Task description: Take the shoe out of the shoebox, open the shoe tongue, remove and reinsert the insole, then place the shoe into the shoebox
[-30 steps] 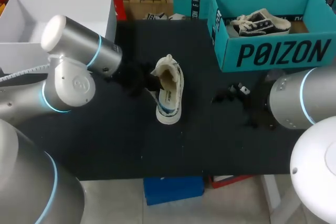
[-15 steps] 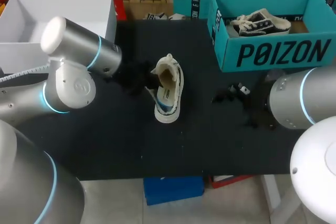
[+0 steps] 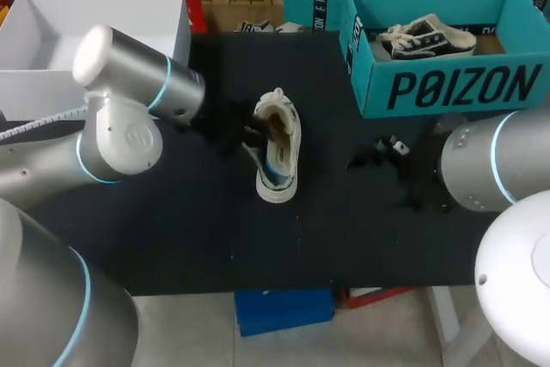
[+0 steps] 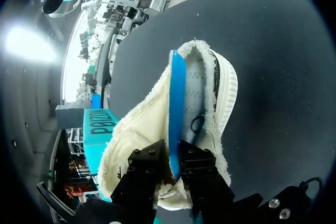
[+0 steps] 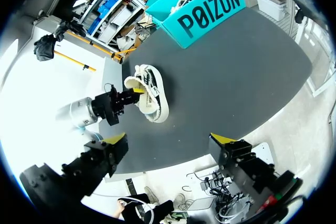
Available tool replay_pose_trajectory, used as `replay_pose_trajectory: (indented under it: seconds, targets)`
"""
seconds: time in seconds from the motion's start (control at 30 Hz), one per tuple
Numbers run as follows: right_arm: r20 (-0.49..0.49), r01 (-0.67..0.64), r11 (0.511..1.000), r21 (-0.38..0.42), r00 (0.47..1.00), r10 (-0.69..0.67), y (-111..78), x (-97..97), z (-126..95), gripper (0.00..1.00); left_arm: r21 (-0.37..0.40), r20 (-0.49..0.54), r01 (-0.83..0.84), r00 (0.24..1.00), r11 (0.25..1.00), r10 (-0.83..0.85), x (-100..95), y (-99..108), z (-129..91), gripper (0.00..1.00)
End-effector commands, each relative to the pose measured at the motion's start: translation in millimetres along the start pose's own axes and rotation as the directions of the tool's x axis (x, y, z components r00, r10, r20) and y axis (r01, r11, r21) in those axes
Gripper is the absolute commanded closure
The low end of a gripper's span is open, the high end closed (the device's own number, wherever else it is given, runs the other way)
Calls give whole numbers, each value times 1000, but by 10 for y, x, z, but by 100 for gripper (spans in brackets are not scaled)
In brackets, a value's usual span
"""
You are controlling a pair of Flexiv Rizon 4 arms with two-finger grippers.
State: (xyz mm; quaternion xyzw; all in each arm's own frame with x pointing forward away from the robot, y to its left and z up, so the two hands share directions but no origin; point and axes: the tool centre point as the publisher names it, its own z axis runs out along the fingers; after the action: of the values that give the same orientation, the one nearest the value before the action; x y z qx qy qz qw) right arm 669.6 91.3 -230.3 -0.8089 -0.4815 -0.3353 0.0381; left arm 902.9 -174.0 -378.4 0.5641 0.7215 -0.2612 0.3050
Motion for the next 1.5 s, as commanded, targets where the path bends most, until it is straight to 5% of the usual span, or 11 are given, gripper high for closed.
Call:
replay_pose_trajectory:
  seconds: [0.03,0.47,0.5,0.53,0.57,0.6,1.03,1.5]
  targets:
    - [3,-4,1000,-19,1000,4,-48,28,61,0,32,14,-20,1000,999,19,-25,-51,-178,0]
    - [3,-4,1000,-19,1000,4,-48,28,61,0,154,57,-48,998,987,40,-354,-303,-426,0]
    - [3,-4,1000,-19,1000,4,-48,28,61,0,171,47,-50,998,984,42,-357,-335,-423,9]
    - [3,-4,1000,-19,1000,4,-48,28,61,0,185,35,-54,998,981,48,-351,-368,-416,51]
    - [3,-4,1000,-19,1000,4,-48,28,61,0,200,23,-56,998,978,52,-342,-395,-408,67]
    - [3,-4,1000,-19,1000,4,-48,28,61,0,217,8,-55,998,975,54,-327,-417,-401,100]
    - [3,-4,1000,-19,1000,4,-48,28,61,0,327,-181,-84,972,941,150,-65,-515,-519,100]
    - [3,-4,1000,-19,1000,4,-48,28,61,0,360,-240,-96,952,928,192,87,-612,-368,100]
